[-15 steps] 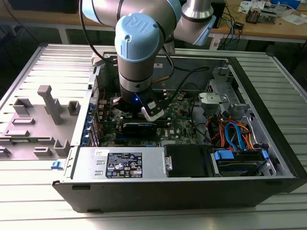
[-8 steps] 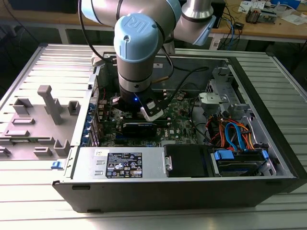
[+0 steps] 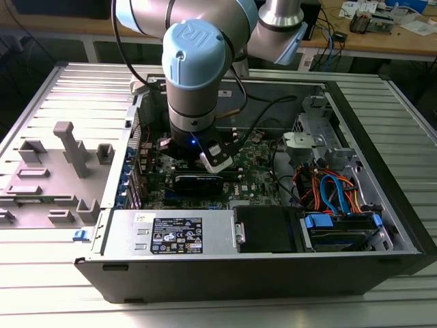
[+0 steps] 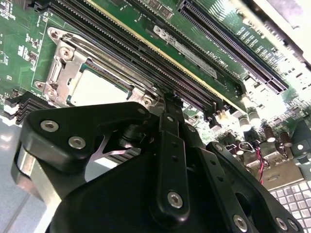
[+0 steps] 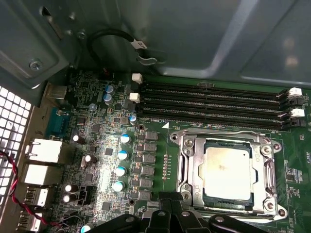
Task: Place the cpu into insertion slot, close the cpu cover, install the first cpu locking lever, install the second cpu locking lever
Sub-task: 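Install the second cpu locking lever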
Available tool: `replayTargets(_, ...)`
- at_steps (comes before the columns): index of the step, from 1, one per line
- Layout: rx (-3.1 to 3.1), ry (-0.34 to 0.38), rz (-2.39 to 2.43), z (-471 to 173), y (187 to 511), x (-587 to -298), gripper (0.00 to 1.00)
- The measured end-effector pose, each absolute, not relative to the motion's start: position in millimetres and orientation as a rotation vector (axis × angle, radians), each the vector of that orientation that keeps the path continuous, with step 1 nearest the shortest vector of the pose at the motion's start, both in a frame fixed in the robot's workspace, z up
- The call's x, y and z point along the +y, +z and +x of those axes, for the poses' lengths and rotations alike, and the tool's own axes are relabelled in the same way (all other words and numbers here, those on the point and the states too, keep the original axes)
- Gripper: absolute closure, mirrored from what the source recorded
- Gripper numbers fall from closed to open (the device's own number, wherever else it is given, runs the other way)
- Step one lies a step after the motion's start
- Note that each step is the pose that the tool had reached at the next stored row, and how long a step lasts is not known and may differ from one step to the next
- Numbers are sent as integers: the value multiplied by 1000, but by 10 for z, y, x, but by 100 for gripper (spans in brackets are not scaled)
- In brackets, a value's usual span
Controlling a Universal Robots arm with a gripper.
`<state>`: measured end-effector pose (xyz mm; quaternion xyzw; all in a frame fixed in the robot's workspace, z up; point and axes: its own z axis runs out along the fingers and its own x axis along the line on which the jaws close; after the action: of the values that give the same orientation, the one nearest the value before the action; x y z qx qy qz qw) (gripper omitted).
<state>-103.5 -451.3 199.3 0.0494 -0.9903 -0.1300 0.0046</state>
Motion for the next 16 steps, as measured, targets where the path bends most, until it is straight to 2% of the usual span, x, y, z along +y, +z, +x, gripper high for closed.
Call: replayTargets(16, -3103, -392, 155, -1037, 1993, -4519, 89)
